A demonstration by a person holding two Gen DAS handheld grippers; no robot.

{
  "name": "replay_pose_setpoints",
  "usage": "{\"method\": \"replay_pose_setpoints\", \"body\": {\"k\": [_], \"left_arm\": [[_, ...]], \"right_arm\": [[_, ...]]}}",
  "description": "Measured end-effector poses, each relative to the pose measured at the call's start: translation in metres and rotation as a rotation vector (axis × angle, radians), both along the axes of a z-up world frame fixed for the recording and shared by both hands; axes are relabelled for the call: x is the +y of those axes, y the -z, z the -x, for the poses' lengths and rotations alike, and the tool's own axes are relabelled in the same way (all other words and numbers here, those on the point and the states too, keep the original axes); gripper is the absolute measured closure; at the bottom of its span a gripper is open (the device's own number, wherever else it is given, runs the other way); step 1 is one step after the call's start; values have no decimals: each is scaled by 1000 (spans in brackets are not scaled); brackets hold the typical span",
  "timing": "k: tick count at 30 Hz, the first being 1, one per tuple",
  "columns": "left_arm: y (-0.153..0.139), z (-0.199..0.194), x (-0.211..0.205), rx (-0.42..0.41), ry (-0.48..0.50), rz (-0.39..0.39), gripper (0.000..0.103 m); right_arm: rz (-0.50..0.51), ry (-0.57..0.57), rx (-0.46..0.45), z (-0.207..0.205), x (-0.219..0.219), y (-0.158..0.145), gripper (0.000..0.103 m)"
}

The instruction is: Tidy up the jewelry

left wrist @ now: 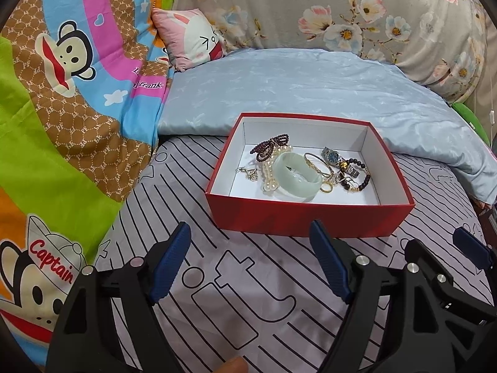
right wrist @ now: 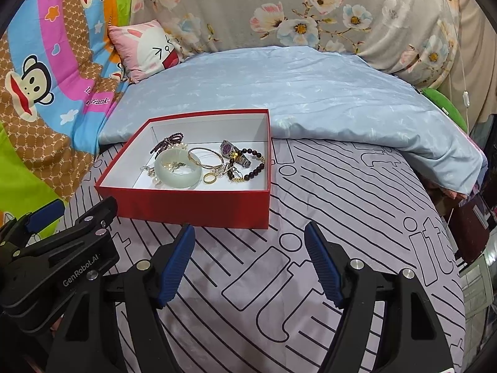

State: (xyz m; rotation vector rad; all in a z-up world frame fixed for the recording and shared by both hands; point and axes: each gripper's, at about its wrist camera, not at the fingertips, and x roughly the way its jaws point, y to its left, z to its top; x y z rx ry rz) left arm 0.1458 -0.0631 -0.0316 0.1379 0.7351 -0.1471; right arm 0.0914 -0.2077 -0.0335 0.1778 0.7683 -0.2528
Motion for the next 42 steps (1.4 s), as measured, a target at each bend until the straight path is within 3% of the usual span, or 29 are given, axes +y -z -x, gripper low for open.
{"method": "replay_pose_setpoints", "body": {"k": [42], "left_arm": [[0, -4, 7, 4, -11, -9, 27]], "right_arm": [[-9, 2, 4, -2, -2, 2, 31]]}}
